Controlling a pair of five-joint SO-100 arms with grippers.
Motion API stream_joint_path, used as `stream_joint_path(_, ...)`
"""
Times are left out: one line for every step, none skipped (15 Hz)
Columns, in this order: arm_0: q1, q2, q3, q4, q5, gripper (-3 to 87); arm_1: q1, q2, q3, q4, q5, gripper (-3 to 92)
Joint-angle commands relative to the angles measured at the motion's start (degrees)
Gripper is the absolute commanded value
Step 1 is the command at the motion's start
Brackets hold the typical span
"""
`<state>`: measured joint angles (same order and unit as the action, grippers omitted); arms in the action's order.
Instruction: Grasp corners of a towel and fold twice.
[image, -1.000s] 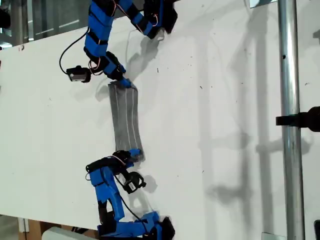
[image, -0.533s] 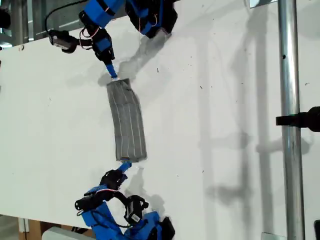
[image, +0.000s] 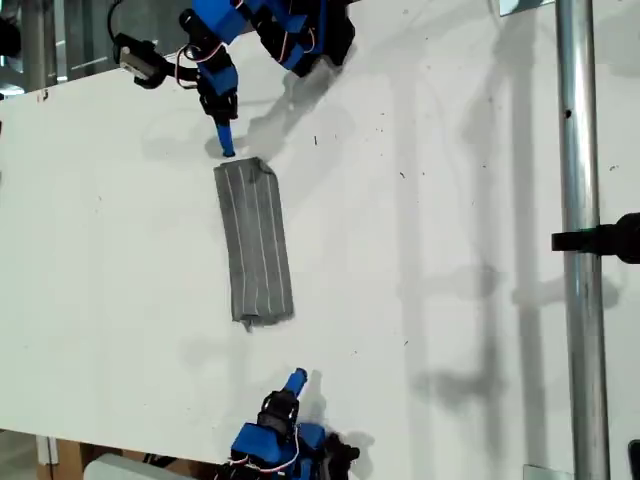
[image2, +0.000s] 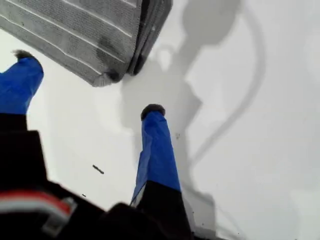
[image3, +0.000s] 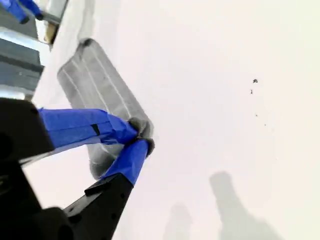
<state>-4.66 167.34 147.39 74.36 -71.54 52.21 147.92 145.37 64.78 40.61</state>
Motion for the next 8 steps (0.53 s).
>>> stream_joint_path(3.8, 14.4, 9.0, -3.1, -5.1, -0.1, 1.7, -12.3, -2.5, -8.5, 0.0, 42.9)
stream_joint_path(4.6, 21.4, 12.7, -2.8, -6.0, -0.1, 1.6, -20.5, -5.0, -12.8, -0.3, 43.3)
stream_joint_path(5.3, 30.9, 16.8, -1.8, -6.3, 0.1, 1.3, -29.4, -8.3, -16.9, -0.3, 43.4)
stream_joint_path(5.9, 31.5, 17.8, -2.5, -7.3, 0.5, 0.2, -38.1, -12.3, -19.8, -0.3, 43.5)
stream_joint_path(6.2, 31.6, 19.1, -3.0, -7.7, 1.2, -1.0, -46.0, -16.9, -21.4, 0.0, 43.2)
stream_joint_path(6.2, 31.6, 19.9, -3.3, -8.0, 1.8, -2.5, -52.4, -22.3, -20.8, 0.0, 43.2)
stream_joint_path(6.2, 31.6, 20.7, -3.5, -8.2, 1.8, -3.4, -55.9, -25.8, -20.8, 0.1, 43.4)
stream_joint_path(6.2, 31.6, 21.6, -3.7, -8.6, 1.8, -4.1, -59.2, -29.2, -20.6, 0.1, 43.3)
